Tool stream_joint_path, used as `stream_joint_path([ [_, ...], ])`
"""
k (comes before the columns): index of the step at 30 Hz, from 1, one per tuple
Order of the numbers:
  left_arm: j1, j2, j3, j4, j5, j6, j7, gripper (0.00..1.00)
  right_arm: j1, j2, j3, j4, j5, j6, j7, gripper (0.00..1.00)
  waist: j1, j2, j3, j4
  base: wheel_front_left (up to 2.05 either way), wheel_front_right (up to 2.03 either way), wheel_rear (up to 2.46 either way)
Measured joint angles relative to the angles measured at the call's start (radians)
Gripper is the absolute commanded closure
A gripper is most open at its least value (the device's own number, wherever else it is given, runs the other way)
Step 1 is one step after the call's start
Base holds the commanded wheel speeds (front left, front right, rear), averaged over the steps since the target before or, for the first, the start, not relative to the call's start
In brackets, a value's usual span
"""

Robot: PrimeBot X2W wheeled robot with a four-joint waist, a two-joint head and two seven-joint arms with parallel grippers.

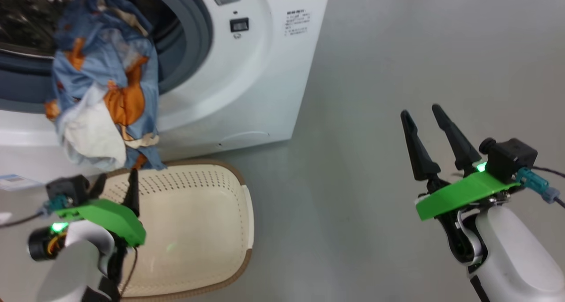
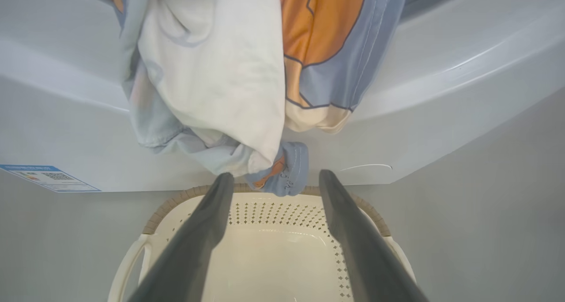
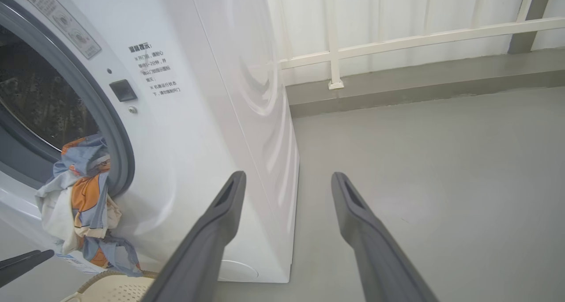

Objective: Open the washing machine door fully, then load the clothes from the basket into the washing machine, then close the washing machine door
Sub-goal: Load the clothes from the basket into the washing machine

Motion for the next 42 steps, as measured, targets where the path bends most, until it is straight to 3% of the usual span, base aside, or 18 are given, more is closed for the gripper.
stream_joint_path([
  [12, -0.16, 0.058, 0.002, 0.15, -0.005, 0.008, -0.026, 0.0, -0.027, 0.026, -0.004, -0.024, -0.016, 0.0, 0.0, 0.0, -0.0001, 0.0, 0.125, -0.05, 0.0, 0.0, 0.0],
  [25, -0.273, 0.108, 0.039, 0.185, -0.05, 0.031, -0.046, 0.0, -0.052, 0.037, -0.007, -0.041, -0.026, 0.0, 0.0, 0.0, 0.0, 0.0, 0.219, -0.095, 0.0, 0.0, 0.0],
  [27, -0.282, 0.108, 0.042, 0.186, -0.054, 0.031, -0.053, 1.0, -0.052, 0.037, -0.009, -0.042, -0.026, 0.0, 0.0, 0.0, 0.0, 0.0, 0.226, -0.098, 0.0, 0.0, 0.0],
  [32, -0.284, 0.109, 0.044, 0.165, -0.058, 0.031, -0.054, 1.0, -0.052, 0.043, -0.017, -0.04, -0.03, 0.0, 0.0, 0.0, 0.0, 0.0, 0.223, -0.093, 0.0, 0.0, 0.0],
  [42, -0.216, 0.084, 0.032, -0.035, -0.026, 0.018, -0.054, 1.0, -0.052, 0.048, -0.018, -0.028, -0.03, 0.0, 0.0, 0.0, -0.0001, 0.0, 0.179, -0.058, 0.0, 0.0, 0.0],
])
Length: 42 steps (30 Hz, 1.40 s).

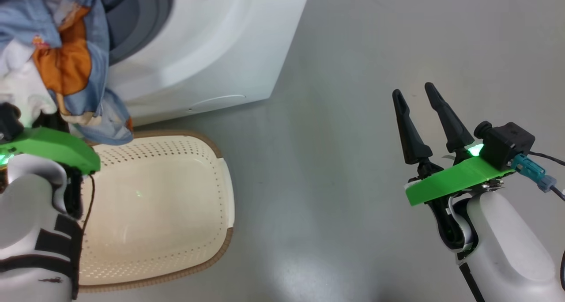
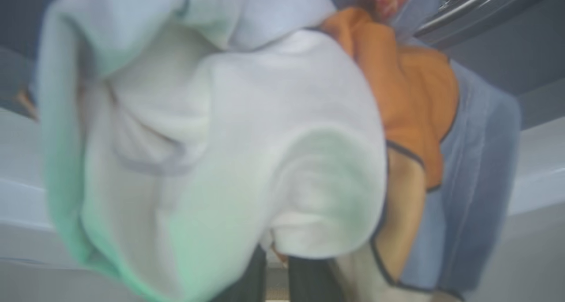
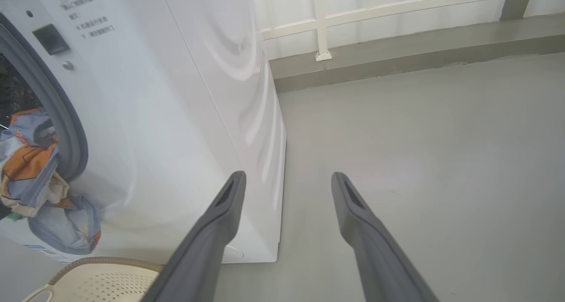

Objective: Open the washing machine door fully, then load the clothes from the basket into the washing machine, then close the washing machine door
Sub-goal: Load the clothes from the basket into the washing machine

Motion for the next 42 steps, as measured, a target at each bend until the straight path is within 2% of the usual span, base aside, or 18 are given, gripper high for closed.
stream_joint_path([
  [10, 0.006, -0.008, -0.001, -0.151, 0.014, -0.009, 0.0, 1.0, 0.0, 0.003, 0.018, 0.013, 0.003, 0.0, 0.0, 0.0, 0.0, 0.0, -0.036, 0.014, 0.0, 0.0, 0.0],
  [18, -0.101, 0.016, -0.005, -0.174, 0.022, -0.017, 0.0, 1.0, 0.004, 0.004, 0.016, 0.007, 0.004, 0.0, 0.0, 0.0, 0.0, 0.0, -0.017, -0.015, 0.0, 0.0, 0.0],
  [30, -0.375, 0.098, -0.002, -0.038, 0.032, -0.003, 0.11, 1.0, 0.002, 0.026, 0.013, -0.021, 0.004, 0.0, 0.0, 0.0, 0.0, 0.0, 0.085, -0.066, 0.0, 0.0, 0.0],
  [35, -0.515, 0.17, 0.013, 0.029, 0.013, -0.004, 0.188, 1.0, -0.02, 0.046, 0.012, -0.032, 0.004, 0.0, 0.0, 0.0, 0.0, 0.0, 0.139, -0.101, 0.0, 0.0, 0.0],
  [38, -0.558, 0.188, 0.029, 0.068, -0.011, -0.007, 0.235, 1.0, -0.02, 0.05, 0.009, -0.032, 0.004, 0.0, 0.0, 0.0, 0.0, 0.0, 0.155, -0.121, 0.0, 0.0, 0.0],
  [39, -0.567, 0.191, 0.029, 0.08, -0.019, -0.008, 0.248, 0.55, -0.02, 0.052, 0.008, -0.031, 0.004, 0.0, 0.0, 0.0, 0.0, 0.0, 0.159, -0.126, 0.0, 0.0, 0.0],
  [40, -0.569, 0.195, 0.024, 0.089, -0.017, -0.008, 0.259, 0.05, -0.02, 0.056, 0.007, -0.032, 0.004, 0.0, 0.0, 0.0, 0.0, 0.0, 0.163, -0.131, 0.0, 0.0, 0.0],
  [41, -0.574, 0.198, 0.022, 0.098, -0.017, -0.009, 0.268, 0.0, -0.02, 0.059, 0.007, -0.033, 0.004, 0.0, 0.0, 0.0, 0.0, 0.0, 0.165, -0.135, 0.0, 0.0, 0.0],
  [42, -0.58, 0.201, 0.021, 0.103, -0.02, -0.009, 0.27, 0.0, -0.02, 0.062, 0.006, -0.037, 0.004, 0.0, 0.0, 0.0, 0.0, 0.0, 0.168, -0.137, 0.0, 0.0, 0.0],
])
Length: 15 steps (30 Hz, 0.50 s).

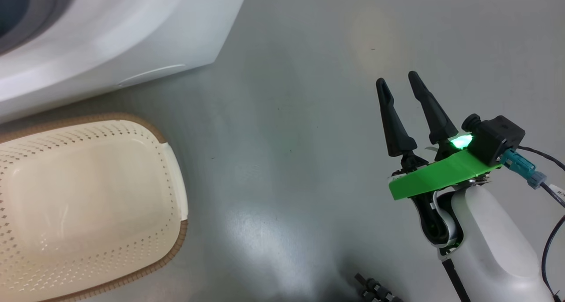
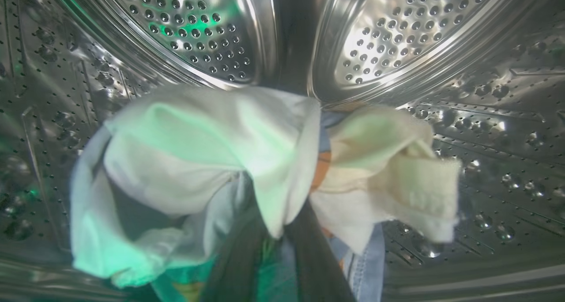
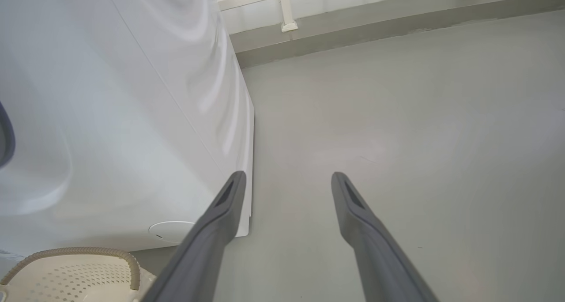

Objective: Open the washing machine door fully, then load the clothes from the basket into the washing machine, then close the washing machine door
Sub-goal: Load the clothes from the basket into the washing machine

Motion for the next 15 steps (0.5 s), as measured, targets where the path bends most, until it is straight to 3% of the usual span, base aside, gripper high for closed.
stream_joint_path([
  [8, 0.004, -0.015, -0.02, 0.031, -0.02, -0.009, -0.049, 0.0, -0.012, 0.003, -0.005, 0.002, -0.001, 0.0, 0.0, 0.0, 0.0, 0.0, -0.017, 0.017, 0.0, 0.0, 0.0],
  [15, 0.131, -0.073, -0.065, 0.038, -0.045, -0.012, -0.188, 0.0, -0.012, -0.017, -0.009, 0.009, -0.001, 0.0, 0.0, 0.0, 0.0, 0.0, -0.076, 0.044, 0.0, 0.0, 0.0],
])
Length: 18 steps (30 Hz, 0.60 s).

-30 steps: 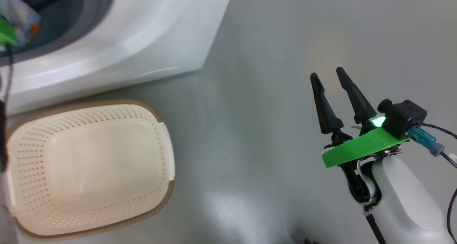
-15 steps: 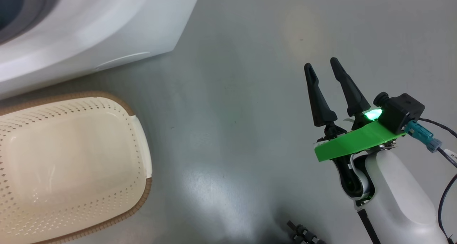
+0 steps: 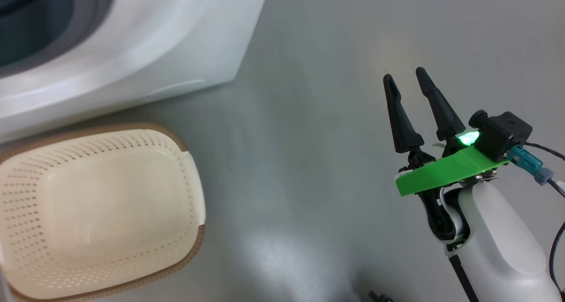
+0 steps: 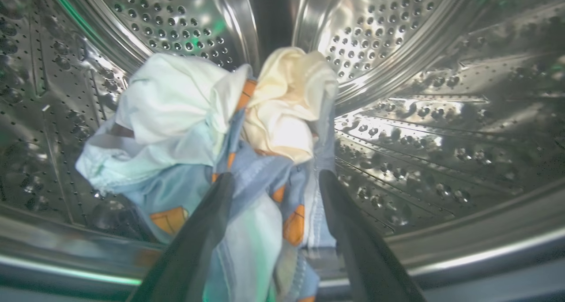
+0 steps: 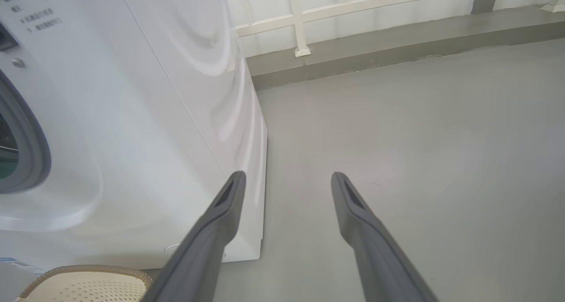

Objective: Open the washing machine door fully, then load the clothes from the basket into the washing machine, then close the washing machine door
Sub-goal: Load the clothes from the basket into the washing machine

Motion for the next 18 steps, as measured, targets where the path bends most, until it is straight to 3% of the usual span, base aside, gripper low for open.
stream_joint_path([
  [5, 0.12, -0.045, -0.048, -0.019, -0.013, -0.002, -0.056, 0.0, 0.003, -0.006, 0.012, 0.016, 0.0, 0.0, 0.0, 0.0, 0.0, 0.0, -0.059, 0.024, 0.0, 0.0, 0.0],
  [10, 0.218, -0.055, -0.076, -0.068, -0.036, -0.002, -0.081, 0.0, 0.022, -0.017, 0.017, 0.028, 0.001, 0.0, 0.0, 0.0, 0.0, 0.0, -0.122, 0.047, 0.0, 0.0, 0.0],
  [18, 0.385, -0.105, -0.079, -0.206, -0.074, -0.002, -0.088, 0.0, 0.067, -0.039, 0.017, 0.054, 0.01, 0.0, 0.0, 0.0, 0.0, 0.0, -0.227, 0.084, 0.0, 0.0, 0.0],
])
